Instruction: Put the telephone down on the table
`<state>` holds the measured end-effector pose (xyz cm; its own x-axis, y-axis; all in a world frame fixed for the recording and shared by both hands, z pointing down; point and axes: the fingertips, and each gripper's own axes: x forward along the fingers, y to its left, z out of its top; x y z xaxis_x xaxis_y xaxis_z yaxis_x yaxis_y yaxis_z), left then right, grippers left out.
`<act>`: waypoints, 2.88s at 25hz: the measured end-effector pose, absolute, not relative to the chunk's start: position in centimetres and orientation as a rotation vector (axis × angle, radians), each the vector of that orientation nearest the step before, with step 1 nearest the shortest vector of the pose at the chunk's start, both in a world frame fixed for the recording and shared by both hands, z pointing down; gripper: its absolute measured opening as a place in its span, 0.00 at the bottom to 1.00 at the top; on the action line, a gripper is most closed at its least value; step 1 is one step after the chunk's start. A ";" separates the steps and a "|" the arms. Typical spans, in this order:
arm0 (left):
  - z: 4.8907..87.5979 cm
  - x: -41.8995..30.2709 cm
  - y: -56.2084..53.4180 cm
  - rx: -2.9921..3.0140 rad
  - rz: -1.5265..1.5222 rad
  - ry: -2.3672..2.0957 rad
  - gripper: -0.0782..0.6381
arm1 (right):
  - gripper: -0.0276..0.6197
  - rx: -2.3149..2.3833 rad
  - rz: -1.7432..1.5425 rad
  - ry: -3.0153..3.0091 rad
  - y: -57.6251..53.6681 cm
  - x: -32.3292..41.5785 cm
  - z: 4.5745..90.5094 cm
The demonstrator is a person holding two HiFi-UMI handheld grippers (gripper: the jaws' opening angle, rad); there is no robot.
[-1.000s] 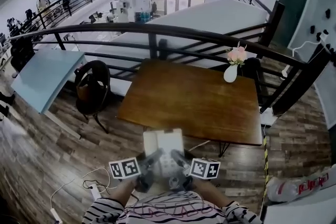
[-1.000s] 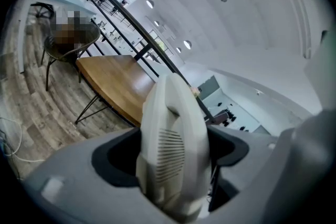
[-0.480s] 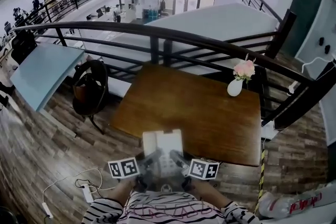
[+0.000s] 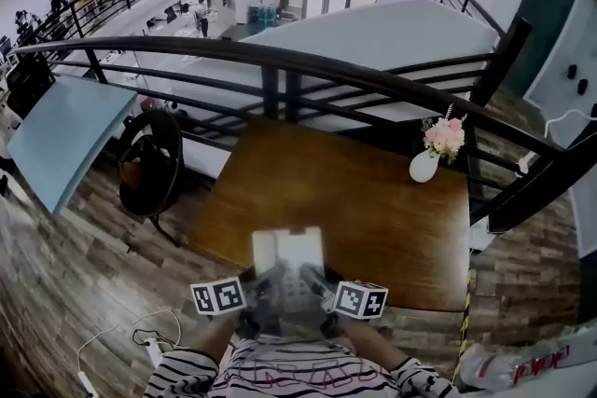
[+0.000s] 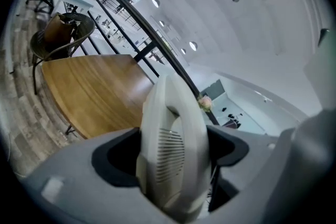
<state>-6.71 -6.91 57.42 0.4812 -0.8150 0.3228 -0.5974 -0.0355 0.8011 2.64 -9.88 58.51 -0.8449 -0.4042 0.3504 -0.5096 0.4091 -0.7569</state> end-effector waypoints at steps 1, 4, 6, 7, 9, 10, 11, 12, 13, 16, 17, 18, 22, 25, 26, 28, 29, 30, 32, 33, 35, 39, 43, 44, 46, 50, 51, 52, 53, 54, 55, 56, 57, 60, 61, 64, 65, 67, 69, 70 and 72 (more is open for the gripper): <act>57.4 -7.3 -8.1 1.737 -0.263 -1.200 0.66 | 0.45 0.839 1.438 -2.543 -10.9 2.0 58.5; 57.0 -9.6 -11.9 1.766 -0.231 -1.173 0.66 | 0.45 0.878 1.465 -2.554 -14.3 -0.2 58.2; 57.0 -11.3 -14.3 1.778 -0.214 -1.157 0.66 | 0.45 0.902 1.478 -2.554 -16.6 -1.9 58.2; 57.0 -12.2 -15.5 1.781 -0.206 -1.151 0.66 | 0.45 0.913 1.483 -2.552 -17.7 -2.7 58.2; 57.0 -14.0 -18.0 1.784 -0.192 -1.139 0.66 | 0.45 0.933 1.490 -2.550 -20.1 -4.5 58.2; 57.0 -14.8 -19.2 1.785 -0.185 -1.132 0.66 | 0.45 0.942 1.495 -2.546 -21.2 -5.4 58.3; 57.1 -15.6 -20.4 1.788 -0.177 -1.125 0.66 | 0.45 0.953 1.500 -2.542 -22.2 -6.1 58.5; 57.2 -16.2 -21.5 1.791 -0.167 -1.118 0.66 | 0.45 0.965 1.505 -2.537 -23.3 -6.7 58.7; 57.4 -16.8 -22.6 1.796 -0.158 -1.110 0.66 | 0.45 0.978 1.511 -2.534 -24.3 -7.2 58.9; 58.0 -18.1 -25.5 1.807 -0.134 -1.084 0.66 | 0.45 1.019 1.531 -2.529 -26.9 -8.6 59.5; 58.1 -18.6 -26.3 1.810 -0.127 -1.076 0.66 | 0.45 1.032 1.536 -2.525 -27.7 -9.1 59.6; 58.3 -19.1 -27.2 1.814 -0.120 -1.068 0.66 | 0.45 1.045 1.539 -2.521 -28.5 -9.5 59.8; 58.9 -21.2 -30.7 1.826 -0.097 -1.035 0.66 | 0.45 1.098 1.549 -2.507 -31.7 -11.5 60.4; 59.4 -22.7 -33.6 1.835 -0.078 -1.000 0.66 | 0.45 1.139 1.563 -2.496 -34.2 -13.1 61.0; 59.6 -23.0 -34.6 1.840 -0.068 -0.987 0.66 | 0.45 1.158 1.570 -2.491 -35.0 -13.4 61.2; 60.1 -23.5 -36.4 1.847 -0.045 -0.962 0.66 | 0.45 1.198 1.588 -2.475 -36.5 -13.9 61.7; 60.3 -23.7 -37.2 1.850 -0.032 -0.950 0.66 | 0.45 1.217 1.599 -2.468 -37.2 -14.1 61.9; 60.5 -23.9 -38.1 1.853 -0.020 -0.939 0.66 | 0.45 1.233 1.609 -2.462 -37.9 -14.3 62.1; 60.9 -24.2 -39.8 1.859 0.002 -0.918 0.66 | 0.45 1.263 1.627 -2.452 -39.4 -14.6 62.6; 61.3 -24.3 -40.5 1.863 0.011 -0.908 0.66 | 0.45 1.278 1.633 -2.448 -40.0 -14.8 62.9; 62.4 -25.1 -41.4 1.871 0.022 -0.888 0.66 | 0.45 1.306 1.639 -2.440 -40.7 -15.5 64.0; 64.8 -26.4 -43.4 1.868 0.031 -0.865 0.66 | 0.45 1.357 1.631 -2.415 -42.6 -16.6 66.3; 65.0 -24.7 -47.9 1.865 0.043 -0.862 0.65 | 0.45 1.369 1.656 -2.399 -46.8 -15.1 66.7; 65.2 -24.6 -48.6 1.866 0.048 -0.860 0.66 | 0.45 1.374 1.661 -2.395 -47.5 -15.0 66.9; 65.8 -24.5 -49.7 1.866 0.057 -0.854 0.66 | 0.45 1.387 1.665 -2.386 -48.6 -14.8 67.4; 66.7 -24.8 -52.1 1.860 0.051 -0.844 0.65 | 0.45 1.405 1.645 -2.375 -50.9 -15.0 68.2; 66.9 -24.9 -52.7 1.857 0.046 -0.844 0.66 | 0.45 1.405 1.636 -2.373 -51.6 -15.1 68.3; 67.1 -24.9 -53.4 1.855 0.041 -0.844 0.65 | 0.45 1.406 1.629 -2.373 -52.3 -15.1 68.4; 67.2 -24.9 -54.0 1.856 0.038 -0.845 0.65 | 0.45 1.407 1.625 -2.373 -52.9 -15.1 68.5; 67.3 -24.8 -54.7 1.860 0.036 -0.846 0.65 | 0.45 1.409 1.621 -2.374 -53.6 -15.0 68.7; 67.5 -24.7 -55.5 1.864 0.035 -0.848 0.65 | 0.45 1.414 1.615 -2.375 -54.3 -14.9 68.8; 67.6 -24.6 -56.2 1.866 0.034 -0.848 0.65 | 0.45 1.420 1.610 -2.374 -55.0 -14.7 69.0; 67.8 -24.5 -56.8 1.865 0.034 -0.848 0.65 | 0.45 1.425 1.608 -2.371 -55.7 -14.6 69.2; 68.3 -24.5 -58.5 1.858 0.035 -0.850 0.65 | 0.45 1.426 1.607 -2.361 -57.4 -14.6 69.7; 68.5 -24.5 -59.0 1.855 0.035 -0.852 0.65 | 0.45 1.423 1.606 -2.359 -57.9 -14.6 69.9; 69.3 -24.6 -60.4 1.844 0.034 -0.858 0.65 | 0.46 1.415 1.597 -2.355 -59.4 -14.7 70.6; 69.6 -24.6 -60.8 1.841 0.032 -0.859 0.65 | 0.46 1.413 1.592 -2.353 -59.8 -14.7 70.8; 70.0 -24.6 -61.5 1.837 0.028 -0.862 0.65 | 0.46 1.412 1.588 -2.348 -60.5 -14.8 71.2; 70.3 -24.7 -62.1 1.832 0.027 -0.867 0.65 | 0.46 1.415 1.586 -2.341 -61.2 -14.7 71.6; 70.5 -24.6 -62.4 1.833 0.028 -0.870 0.65 | 0.46 1.417 1.585 -2.338 -61.4 -14.7 71.7; 70.7 -24.5 -62.7 1.833 0.031 -0.871 0.65 | 0.46 1.421 1.585 -2.332 -61.7 -14.6 72.0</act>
<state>-24.54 -62.71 70.71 0.7340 -0.5454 0.4048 -0.5728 -0.1769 0.8004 -14.64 -61.72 71.97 -0.5949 -0.6726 0.4401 -0.6566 0.0908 -0.7487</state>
